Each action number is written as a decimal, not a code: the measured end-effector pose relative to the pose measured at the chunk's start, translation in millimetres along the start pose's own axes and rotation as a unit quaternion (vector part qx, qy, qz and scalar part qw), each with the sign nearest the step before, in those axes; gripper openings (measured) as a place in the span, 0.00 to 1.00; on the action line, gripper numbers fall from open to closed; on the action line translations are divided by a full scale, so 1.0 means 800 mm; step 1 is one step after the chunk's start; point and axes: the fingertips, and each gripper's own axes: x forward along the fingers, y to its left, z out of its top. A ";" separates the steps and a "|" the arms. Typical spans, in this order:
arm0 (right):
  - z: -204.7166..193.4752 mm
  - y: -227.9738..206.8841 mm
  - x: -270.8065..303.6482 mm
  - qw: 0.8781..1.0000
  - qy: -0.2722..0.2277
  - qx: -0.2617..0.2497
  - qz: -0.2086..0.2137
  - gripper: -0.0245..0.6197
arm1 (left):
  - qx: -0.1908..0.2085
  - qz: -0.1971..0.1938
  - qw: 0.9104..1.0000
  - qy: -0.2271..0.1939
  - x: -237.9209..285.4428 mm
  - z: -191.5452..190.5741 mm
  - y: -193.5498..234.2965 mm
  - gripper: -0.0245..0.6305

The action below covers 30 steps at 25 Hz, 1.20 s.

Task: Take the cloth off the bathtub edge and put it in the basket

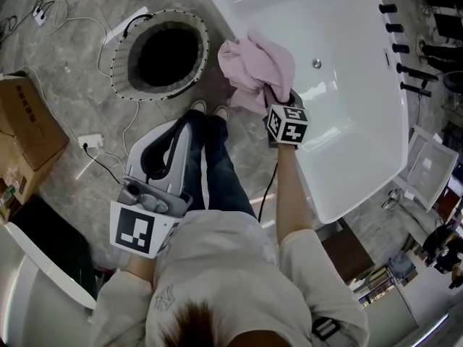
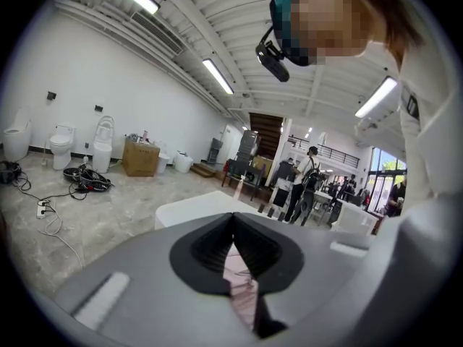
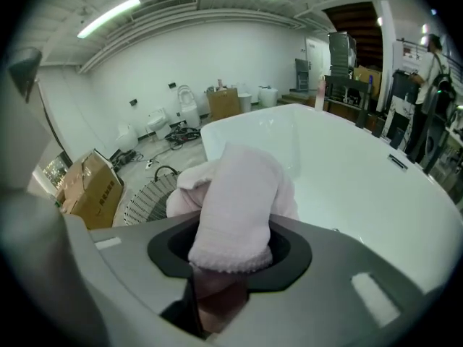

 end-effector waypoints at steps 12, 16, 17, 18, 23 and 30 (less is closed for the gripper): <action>0.069 0.050 -0.128 0.991 -0.118 0.042 0.043 0.26 | 0.019 0.006 0.999 -0.037 -0.012 0.046 -0.008 0.06; 0.114 0.053 -0.178 0.983 -0.170 0.049 0.053 0.26 | 0.024 0.007 0.998 -0.049 -0.015 0.058 -0.009 0.06; 0.125 0.054 -0.191 0.981 -0.182 0.048 0.054 0.26 | 0.025 0.007 0.998 -0.052 -0.017 0.061 -0.010 0.06; 0.136 0.055 -0.204 0.979 -0.193 0.046 0.053 0.26 | 0.024 0.008 0.998 -0.055 -0.019 0.064 -0.011 0.06; 0.192 0.066 -0.261 0.967 -0.250 0.030 0.046 0.26 | 0.035 0.004 0.996 -0.077 -0.023 0.090 -0.014 0.06; 0.255 0.081 -0.332 0.949 -0.310 0.028 0.054 0.26 | 0.053 -0.005 0.992 -0.115 -0.031 0.140 -0.018 0.06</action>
